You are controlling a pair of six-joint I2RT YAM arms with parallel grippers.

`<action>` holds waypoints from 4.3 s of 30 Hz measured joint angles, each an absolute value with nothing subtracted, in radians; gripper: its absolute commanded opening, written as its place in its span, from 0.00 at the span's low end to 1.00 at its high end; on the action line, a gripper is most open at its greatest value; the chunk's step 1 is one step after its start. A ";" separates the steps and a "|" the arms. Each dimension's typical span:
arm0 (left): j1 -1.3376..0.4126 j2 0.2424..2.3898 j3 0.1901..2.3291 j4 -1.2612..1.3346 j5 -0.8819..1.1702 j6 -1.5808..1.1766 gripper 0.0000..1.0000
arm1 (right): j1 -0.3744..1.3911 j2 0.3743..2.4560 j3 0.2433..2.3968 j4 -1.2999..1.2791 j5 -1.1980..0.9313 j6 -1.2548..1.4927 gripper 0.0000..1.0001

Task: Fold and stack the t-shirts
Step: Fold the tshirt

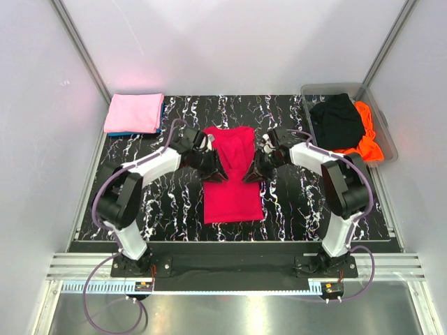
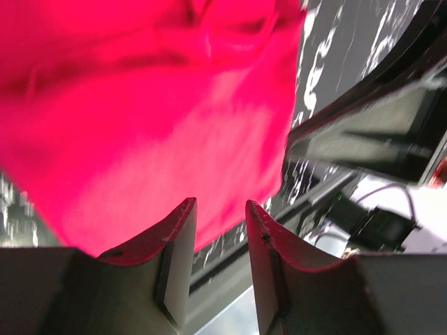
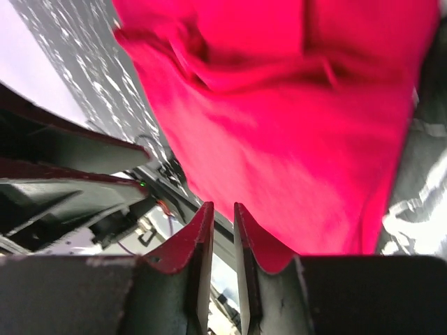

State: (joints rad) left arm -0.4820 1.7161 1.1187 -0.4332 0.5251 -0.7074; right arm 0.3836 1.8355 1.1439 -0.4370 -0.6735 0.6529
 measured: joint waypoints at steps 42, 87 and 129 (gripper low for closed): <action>-0.272 1.703 1.120 -0.478 0.598 -0.630 0.57 | 0.207 1.903 1.176 -0.472 -0.741 0.569 0.43; -0.588 1.024 0.218 -0.113 0.265 -1.687 0.46 | 0.555 1.137 0.251 0.037 -0.272 1.407 0.51; -0.590 1.123 0.237 -0.036 0.245 -1.662 0.00 | 0.556 1.193 0.234 0.109 -0.255 1.387 0.00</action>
